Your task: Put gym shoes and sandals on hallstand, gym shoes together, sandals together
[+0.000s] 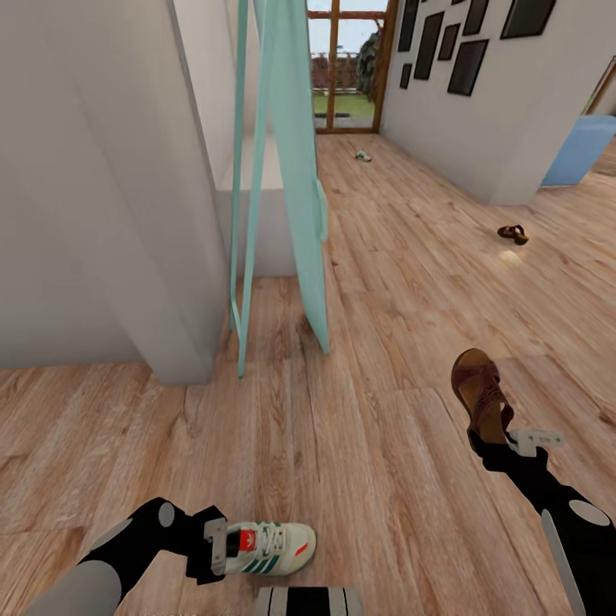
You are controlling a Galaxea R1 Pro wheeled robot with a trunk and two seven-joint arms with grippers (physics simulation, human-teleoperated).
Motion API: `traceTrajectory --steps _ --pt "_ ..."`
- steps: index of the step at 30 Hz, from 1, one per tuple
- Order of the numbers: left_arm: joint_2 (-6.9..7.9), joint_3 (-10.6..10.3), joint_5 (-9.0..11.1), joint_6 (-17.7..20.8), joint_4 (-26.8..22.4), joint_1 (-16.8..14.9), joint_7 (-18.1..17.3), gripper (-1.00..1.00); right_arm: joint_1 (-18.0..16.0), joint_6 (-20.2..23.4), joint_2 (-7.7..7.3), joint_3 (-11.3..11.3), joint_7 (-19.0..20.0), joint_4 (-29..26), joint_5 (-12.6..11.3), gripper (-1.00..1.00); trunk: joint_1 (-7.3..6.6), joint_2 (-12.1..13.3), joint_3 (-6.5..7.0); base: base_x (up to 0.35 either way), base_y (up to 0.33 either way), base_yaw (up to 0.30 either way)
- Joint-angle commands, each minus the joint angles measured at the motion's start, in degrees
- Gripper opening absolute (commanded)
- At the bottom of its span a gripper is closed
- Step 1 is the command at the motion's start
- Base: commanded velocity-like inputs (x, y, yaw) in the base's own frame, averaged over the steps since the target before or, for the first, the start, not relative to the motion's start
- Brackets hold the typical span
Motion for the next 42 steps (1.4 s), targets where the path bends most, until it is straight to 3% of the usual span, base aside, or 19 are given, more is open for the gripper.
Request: traceTrajectory --steps 1,11,23,42 --pt "0.05 -0.17 -0.42 -0.49 -0.09 -0.02 0.02 1.00 -0.03 0.34 0.02 -0.11 0.38 -0.09 -0.01 -1.00 -0.01 -0.02 -0.12 0.000 0.000 0.039" --pt "0.64 -0.16 -0.59 -0.49 -0.25 -0.25 0.12 1.00 0.00 0.34 0.03 -0.13 0.38 -0.13 -0.07 -1.00 -0.01 -0.02 -0.30 0.000 0.000 0.009" --pt "1.45 -0.08 -0.62 0.09 -3.89 -1.87 -0.04 1.00 -0.03 0.34 0.02 -0.10 0.36 -0.13 -0.04 -1.00 -0.01 -0.02 -0.32 0.000 0.000 0.000" --pt "1.59 -0.17 -0.66 0.12 -4.17 -2.06 -0.07 1.00 -0.03 0.34 0.01 -0.15 0.39 -0.13 -0.07 -1.00 0.48 -0.27 -5.96 0.000 0.000 0.000"
